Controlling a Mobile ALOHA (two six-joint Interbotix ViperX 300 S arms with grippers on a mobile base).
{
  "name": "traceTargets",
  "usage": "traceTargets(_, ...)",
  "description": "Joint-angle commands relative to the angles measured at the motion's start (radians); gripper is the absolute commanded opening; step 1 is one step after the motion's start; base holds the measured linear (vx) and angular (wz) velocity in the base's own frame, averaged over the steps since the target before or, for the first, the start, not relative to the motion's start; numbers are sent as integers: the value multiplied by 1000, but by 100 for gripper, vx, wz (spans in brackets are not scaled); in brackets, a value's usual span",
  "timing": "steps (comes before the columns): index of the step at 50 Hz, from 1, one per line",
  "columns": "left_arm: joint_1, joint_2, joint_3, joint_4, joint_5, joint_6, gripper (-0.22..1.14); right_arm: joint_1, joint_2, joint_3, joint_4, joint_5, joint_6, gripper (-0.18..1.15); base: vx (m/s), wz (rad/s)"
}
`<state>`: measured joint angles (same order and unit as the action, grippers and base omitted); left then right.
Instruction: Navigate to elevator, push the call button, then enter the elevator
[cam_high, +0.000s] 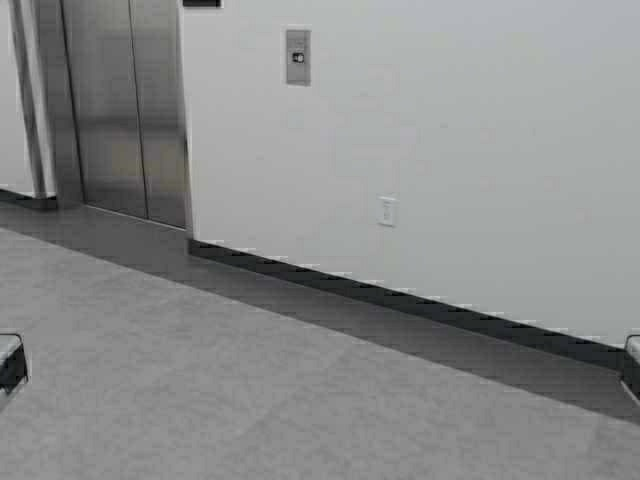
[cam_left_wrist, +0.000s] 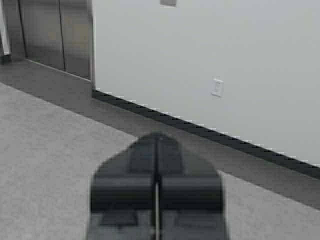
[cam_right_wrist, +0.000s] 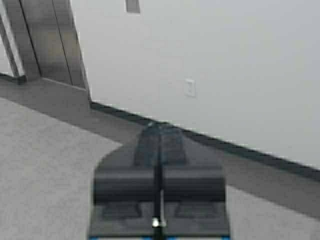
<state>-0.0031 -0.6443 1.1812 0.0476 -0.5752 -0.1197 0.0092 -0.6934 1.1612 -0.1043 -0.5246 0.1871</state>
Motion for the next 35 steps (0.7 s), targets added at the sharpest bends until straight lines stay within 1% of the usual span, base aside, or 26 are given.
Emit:
traceTargets(1, 2, 8, -14, 3, -9, -2, 3, 2, -41, 9, -2, -5, -6, 5, 68, 7)
traceTargets(11, 0, 14, -12, 3, -15, -2, 3, 2, -46, 8, -2, -5, -18, 5, 69, 9)
traceTargets(20, 0, -23, -12, 3, -26, 2, 3, 2, -57, -5, -2, -5, -20, 5, 67, 2)
traceTargets(35, 0, -15, 17, 0, -26, 8, 3, 2, -67, 3, -2, -5, -28, 5, 70, -6)
